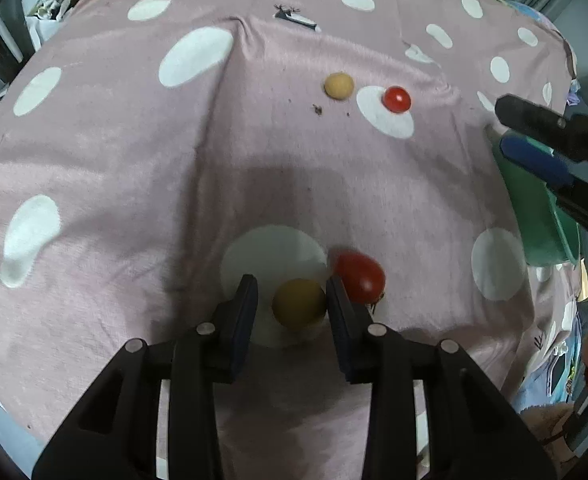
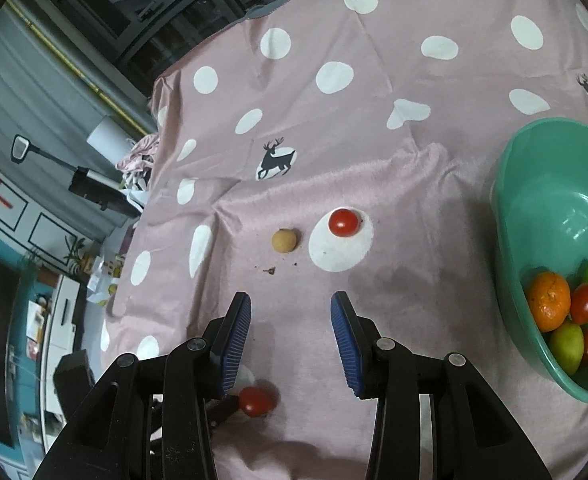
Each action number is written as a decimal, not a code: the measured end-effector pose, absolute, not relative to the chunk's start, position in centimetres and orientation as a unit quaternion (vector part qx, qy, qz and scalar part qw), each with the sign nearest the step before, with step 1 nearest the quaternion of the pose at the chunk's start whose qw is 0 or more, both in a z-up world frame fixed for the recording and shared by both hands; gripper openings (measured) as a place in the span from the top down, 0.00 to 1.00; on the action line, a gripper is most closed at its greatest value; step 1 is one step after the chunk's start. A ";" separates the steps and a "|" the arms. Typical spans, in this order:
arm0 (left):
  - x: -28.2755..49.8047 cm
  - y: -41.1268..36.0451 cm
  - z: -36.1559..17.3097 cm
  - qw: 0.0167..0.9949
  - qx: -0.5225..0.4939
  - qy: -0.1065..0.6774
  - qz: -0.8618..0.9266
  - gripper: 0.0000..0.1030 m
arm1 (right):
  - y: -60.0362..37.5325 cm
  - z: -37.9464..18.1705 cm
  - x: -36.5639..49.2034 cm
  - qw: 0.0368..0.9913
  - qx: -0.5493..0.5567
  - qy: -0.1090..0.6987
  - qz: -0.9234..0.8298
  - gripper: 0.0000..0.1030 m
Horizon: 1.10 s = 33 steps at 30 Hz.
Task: Organize fruits
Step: 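Move the open right gripper to the small yellow round fruit, then close the right gripper on the small yellow fruit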
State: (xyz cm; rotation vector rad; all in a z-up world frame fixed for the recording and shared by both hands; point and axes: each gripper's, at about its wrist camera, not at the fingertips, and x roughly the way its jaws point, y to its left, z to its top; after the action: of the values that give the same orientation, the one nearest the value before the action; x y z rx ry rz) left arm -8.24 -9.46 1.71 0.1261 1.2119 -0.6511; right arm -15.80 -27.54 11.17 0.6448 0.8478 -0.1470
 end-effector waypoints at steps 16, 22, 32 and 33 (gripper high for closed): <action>-7.9 -9.3 3.0 0.787 0.020 0.527 -0.320 0.76 | -25.7 9.2 -10.8 0.865 0.245 0.430 -0.085 0.59; -7.9 -8.5 4.9 0.816 0.004 0.485 -0.314 0.76 | -25.9 8.2 -6.7 0.869 0.224 0.432 -0.086 0.59; -6.4 -7.2 5.7 0.833 -0.014 0.470 -0.292 0.76 | -25.4 4.9 -2.0 0.861 0.183 0.462 -0.110 0.59; -6.4 -7.1 5.7 0.834 -0.015 0.469 -0.290 0.76 | -25.4 4.7 -1.8 0.859 0.184 0.465 -0.109 0.59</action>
State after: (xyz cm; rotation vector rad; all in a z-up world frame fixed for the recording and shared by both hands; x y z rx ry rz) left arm -6.42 -7.14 5.74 -0.0318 0.9936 -0.6135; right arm -1.76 -25.39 4.67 0.3867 0.9761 -0.2298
